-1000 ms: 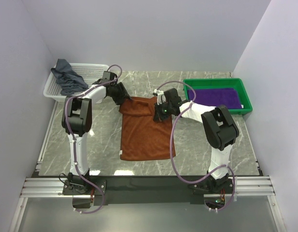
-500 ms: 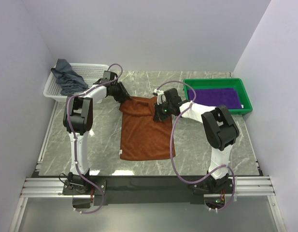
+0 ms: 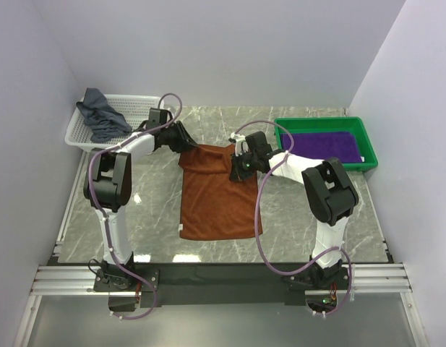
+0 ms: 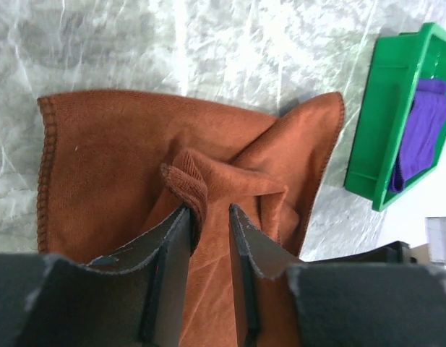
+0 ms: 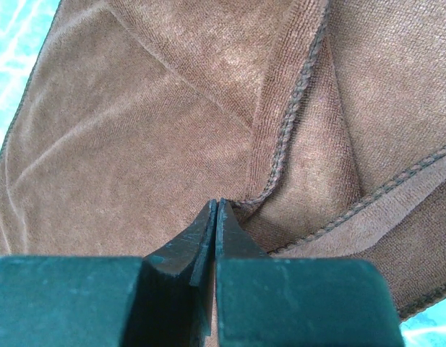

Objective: Fold and stack the towels
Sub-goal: Flatten out the crumpled towel

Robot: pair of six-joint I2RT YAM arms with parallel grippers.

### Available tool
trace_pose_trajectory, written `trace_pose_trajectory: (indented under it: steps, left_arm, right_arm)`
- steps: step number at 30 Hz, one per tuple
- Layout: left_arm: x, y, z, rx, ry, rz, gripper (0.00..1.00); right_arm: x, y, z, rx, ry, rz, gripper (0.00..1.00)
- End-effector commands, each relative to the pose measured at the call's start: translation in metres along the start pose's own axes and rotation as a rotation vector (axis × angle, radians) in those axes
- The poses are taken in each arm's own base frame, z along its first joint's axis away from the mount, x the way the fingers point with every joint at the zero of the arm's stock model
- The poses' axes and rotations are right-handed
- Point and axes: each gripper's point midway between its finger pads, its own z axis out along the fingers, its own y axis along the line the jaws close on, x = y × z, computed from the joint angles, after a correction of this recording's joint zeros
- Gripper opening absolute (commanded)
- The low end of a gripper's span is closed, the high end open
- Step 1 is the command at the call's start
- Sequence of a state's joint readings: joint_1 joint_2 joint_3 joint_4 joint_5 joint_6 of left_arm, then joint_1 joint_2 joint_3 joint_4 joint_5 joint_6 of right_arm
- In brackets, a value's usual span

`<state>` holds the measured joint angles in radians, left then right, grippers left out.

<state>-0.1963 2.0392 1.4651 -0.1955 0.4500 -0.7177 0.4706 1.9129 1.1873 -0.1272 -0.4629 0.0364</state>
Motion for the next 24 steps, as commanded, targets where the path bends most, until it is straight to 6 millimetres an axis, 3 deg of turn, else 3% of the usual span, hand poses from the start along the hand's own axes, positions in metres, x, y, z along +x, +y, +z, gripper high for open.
trace_pose_trajectory:
  steps: [1, 8, 13, 20, 22, 24]
  left_arm:
    - [0.003, -0.005, 0.002, 0.039, 0.003, 0.032, 0.32]
    - [-0.012, 0.002, 0.013, -0.009, -0.024, 0.066, 0.24]
    - [-0.017, 0.008, 0.021, -0.038, -0.026, 0.05, 0.32]
    - [-0.008, 0.023, 0.036, -0.067, 0.008, -0.019, 0.36]
    - [-0.008, 0.025, 0.039, -0.073, 0.013, -0.023, 0.34]
    - [-0.01, 0.024, 0.04, -0.075, 0.018, -0.023, 0.24]
  right_arm:
    - [-0.021, 0.009, -0.01, -0.022, -0.058, -0.02, 0.0]
    - [-0.016, 0.006, -0.011, -0.01, -0.054, -0.023, 0.0]
    - [-0.014, 0.005, -0.012, -0.004, -0.049, -0.025, 0.0]
    - [-0.014, 0.005, -0.013, -0.002, -0.051, -0.027, 0.0]
    - [-0.013, 0.006, -0.013, -0.002, -0.051, -0.027, 0.0]
    - [-0.013, 0.006, -0.013, -0.002, -0.049, -0.027, 0.0]
